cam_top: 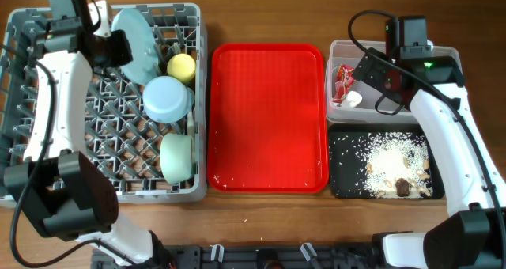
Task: Sort waste into correct bins and load items into the dishwasher rack
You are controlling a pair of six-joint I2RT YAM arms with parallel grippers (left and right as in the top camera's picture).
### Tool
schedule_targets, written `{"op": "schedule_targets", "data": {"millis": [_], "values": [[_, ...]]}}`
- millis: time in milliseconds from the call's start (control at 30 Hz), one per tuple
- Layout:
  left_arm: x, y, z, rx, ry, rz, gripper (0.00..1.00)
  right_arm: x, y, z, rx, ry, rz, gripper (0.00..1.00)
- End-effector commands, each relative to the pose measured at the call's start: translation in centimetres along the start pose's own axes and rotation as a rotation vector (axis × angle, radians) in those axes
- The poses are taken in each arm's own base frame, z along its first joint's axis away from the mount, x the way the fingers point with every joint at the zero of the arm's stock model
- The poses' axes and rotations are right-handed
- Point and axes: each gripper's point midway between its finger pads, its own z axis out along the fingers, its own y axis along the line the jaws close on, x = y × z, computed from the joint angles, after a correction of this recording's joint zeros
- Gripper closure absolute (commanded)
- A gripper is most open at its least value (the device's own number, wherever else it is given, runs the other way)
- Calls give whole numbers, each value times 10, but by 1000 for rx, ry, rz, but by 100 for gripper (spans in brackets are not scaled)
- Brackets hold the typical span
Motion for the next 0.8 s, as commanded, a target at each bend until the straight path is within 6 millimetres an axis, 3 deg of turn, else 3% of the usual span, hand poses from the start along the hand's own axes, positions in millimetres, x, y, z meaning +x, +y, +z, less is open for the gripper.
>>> {"op": "schedule_targets", "data": {"millis": [0,100,200,300,333,367,500,567,633,667,733,767], "values": [[7,-36,3,42,22,71,80,0,-1,3,5,6,-15,0],[16,-60,4,1,37,147,78,0,-1,3,5,7,-15,0],[29,-100,5,-4,51,249,73,0,-1,3,5,7,-15,0],[38,-131,3,3,44,326,58,0,-1,3,5,6,-16,0],[38,-131,3,-37,34,344,35,0,-1,3,4,6,-15,0],[36,-128,2,-73,23,352,24,0,-1,3,5,6,-15,0],[17,-116,-16,-175,-68,325,1,0,-1,3,5,6,-15,0],[11,-116,-38,-162,-117,223,0,0,-1,3,5,6,-15,0],[17,-111,-74,-145,-145,75,0,0,-1,3,5,6,-15,0],[30,-108,-92,-130,-124,0,0,0,-1,3,5,6,-15,0],[75,-115,-114,-35,33,-60,8,0,-1,3,5,7,-15,0],[94,-116,-118,-15,110,-60,27,0,-1,3,5,6,-15,0]]}}
